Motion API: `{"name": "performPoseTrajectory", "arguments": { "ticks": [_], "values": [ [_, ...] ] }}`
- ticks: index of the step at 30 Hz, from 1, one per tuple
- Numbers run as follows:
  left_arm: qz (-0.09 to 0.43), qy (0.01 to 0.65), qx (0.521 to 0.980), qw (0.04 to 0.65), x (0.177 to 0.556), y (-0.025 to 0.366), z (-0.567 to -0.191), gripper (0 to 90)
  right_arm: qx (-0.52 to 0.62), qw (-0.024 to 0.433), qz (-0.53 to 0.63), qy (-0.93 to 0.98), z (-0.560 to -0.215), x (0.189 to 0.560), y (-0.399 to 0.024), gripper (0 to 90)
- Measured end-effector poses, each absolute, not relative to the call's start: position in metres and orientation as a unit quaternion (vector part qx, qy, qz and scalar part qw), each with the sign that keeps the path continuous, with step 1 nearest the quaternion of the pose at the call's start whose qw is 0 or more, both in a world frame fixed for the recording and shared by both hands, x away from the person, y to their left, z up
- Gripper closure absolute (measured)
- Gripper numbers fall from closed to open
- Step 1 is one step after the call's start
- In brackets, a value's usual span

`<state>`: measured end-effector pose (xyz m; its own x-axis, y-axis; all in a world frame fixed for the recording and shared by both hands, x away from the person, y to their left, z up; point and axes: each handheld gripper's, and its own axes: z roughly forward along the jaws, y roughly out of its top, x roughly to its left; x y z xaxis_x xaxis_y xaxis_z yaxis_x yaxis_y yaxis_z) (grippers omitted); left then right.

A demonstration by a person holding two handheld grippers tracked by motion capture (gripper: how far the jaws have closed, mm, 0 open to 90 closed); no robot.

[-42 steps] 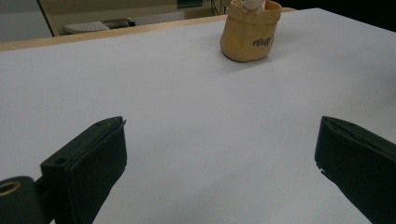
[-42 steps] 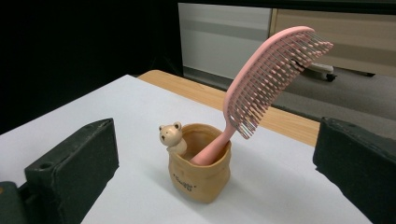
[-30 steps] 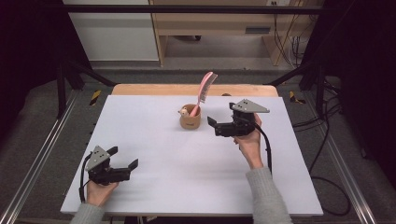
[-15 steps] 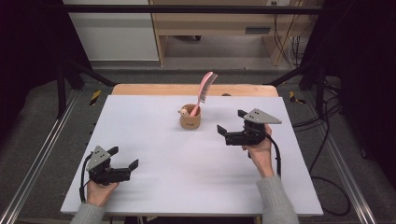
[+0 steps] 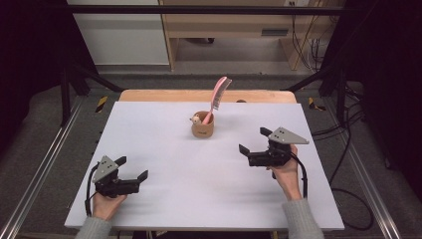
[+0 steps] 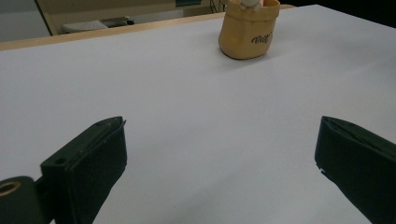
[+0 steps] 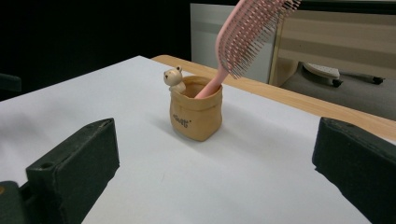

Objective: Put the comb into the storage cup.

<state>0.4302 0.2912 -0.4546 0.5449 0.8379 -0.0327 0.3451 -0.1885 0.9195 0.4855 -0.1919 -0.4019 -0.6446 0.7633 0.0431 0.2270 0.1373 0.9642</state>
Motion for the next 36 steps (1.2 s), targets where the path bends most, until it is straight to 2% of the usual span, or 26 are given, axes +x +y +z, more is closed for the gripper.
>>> {"name": "performPoseTrajectory", "arguments": {
  "ticks": [24,36],
  "values": [
    [0.252,0.401,0.731,0.491,0.43,0.29,-0.455,2.4,0.356,0.236,0.563,0.708,-0.435,0.461,-0.232,1.1],
    [0.252,0.398,0.73,0.495,0.429,0.29,-0.454,2.4,0.356,0.213,0.559,0.718,-0.45,0.457,-0.242,0.8]
  ]
}}
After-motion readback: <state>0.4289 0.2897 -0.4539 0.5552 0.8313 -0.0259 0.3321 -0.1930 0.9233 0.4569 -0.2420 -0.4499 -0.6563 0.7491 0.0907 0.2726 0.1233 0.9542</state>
